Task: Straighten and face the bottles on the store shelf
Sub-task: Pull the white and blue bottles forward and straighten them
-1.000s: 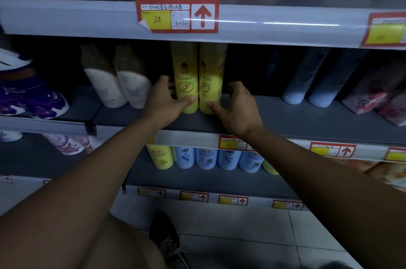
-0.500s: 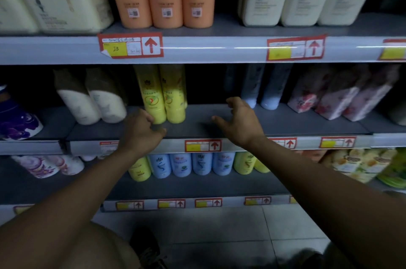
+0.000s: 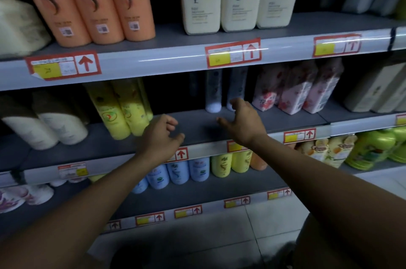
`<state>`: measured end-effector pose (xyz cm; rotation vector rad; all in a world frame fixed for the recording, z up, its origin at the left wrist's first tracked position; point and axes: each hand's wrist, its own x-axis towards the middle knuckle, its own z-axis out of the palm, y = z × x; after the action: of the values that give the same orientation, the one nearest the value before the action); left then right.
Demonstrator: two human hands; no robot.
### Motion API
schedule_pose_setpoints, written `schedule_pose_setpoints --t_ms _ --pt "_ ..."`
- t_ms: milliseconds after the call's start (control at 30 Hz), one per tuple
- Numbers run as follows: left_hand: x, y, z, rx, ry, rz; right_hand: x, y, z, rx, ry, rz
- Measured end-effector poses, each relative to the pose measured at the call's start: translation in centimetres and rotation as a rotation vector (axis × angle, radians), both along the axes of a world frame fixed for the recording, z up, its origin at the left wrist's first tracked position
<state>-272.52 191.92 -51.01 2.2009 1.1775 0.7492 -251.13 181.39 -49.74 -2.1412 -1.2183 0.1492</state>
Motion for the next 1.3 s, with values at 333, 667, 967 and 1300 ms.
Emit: schedule_pose_setpoints --t_ms 333,667,967,1300 --pt "9.1 2.5 0.4 -0.057 0.016 -0.025 4.7 2.0 -1.0 0.049 0.033 -0.092" --pt "15.1 4.5 0.9 -0.279 0.123 0.08 7.4 6.6 -2.5 0.098 0.097 -0.186" --pt "17.3 5.2 0.0 -0.438 -0.086 0.14 8.4 8.5 -3.3 0.079 0.093 -0.182" --pt "17.2 5.6 -0.4 -0.463 -0.192 0.145 8.2 8.6 -2.7 0.107 0.227 -0.221"
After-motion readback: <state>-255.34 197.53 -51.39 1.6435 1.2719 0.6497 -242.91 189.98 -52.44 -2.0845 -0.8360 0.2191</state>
